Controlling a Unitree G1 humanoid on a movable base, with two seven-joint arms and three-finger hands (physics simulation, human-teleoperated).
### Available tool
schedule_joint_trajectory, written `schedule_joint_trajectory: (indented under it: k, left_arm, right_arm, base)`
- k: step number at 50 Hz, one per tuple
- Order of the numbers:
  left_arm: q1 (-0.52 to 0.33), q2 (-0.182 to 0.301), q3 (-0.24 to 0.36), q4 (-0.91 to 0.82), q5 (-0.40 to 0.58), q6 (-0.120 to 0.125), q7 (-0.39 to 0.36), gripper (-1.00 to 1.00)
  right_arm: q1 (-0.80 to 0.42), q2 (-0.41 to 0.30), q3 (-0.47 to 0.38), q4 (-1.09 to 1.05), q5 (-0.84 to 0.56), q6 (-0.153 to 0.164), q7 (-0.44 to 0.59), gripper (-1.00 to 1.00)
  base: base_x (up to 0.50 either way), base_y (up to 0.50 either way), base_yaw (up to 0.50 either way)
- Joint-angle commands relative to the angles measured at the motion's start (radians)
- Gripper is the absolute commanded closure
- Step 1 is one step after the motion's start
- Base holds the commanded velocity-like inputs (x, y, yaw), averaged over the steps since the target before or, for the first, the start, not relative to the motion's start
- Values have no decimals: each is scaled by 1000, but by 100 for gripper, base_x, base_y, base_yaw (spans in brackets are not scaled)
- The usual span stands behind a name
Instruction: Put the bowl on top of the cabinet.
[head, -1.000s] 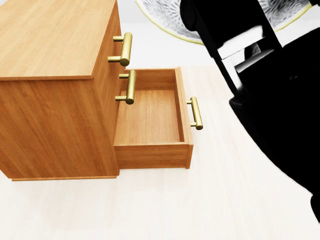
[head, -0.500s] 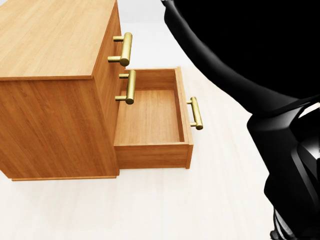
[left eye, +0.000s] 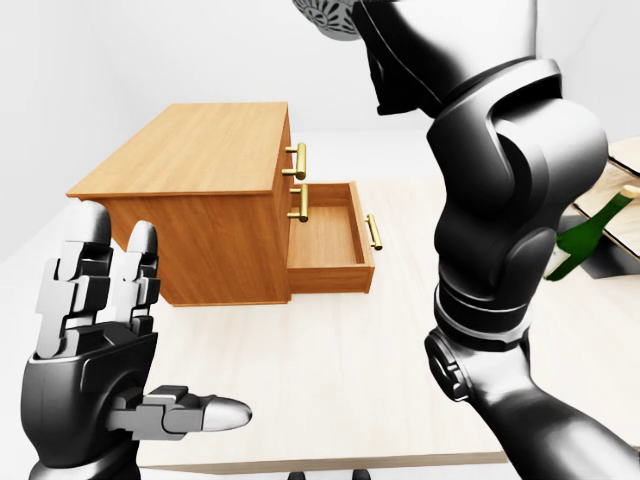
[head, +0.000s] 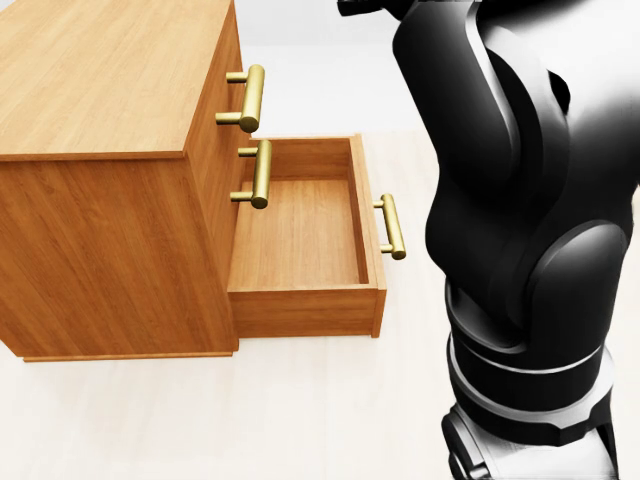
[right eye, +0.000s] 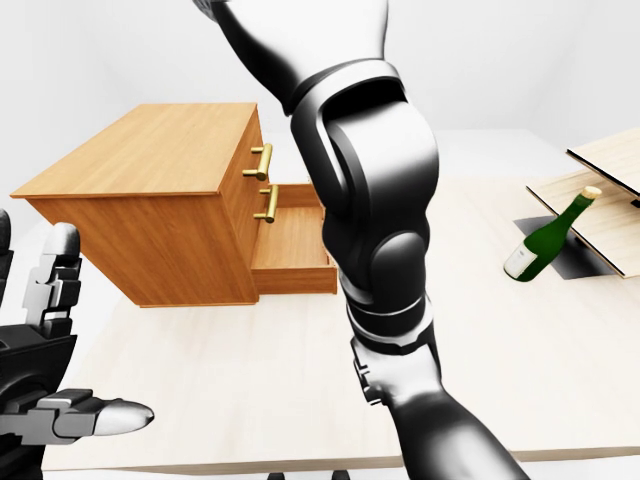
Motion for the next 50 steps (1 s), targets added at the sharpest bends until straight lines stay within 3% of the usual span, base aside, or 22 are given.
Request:
schedule_joint_trajectory:
  k: [1, 21, 50]
  left_arm:
    - [0, 1, -1, 1, 0, 0, 2, -100]
    - [3, 6, -27, 24, 18, 0, 8, -100]
    - [-6, 10, -9, 21, 4, 0, 10, -100]
  right_arm:
    - [-108, 44, -15, 226, 34, 0, 0, 100]
    - [-87, 145, 48, 329, 35, 0, 0, 100]
    - [56, 360, 130, 187, -74, 0, 0, 100]
  base:
    - [0, 0, 0]
    - [0, 0, 0]
    - [0, 0, 0]
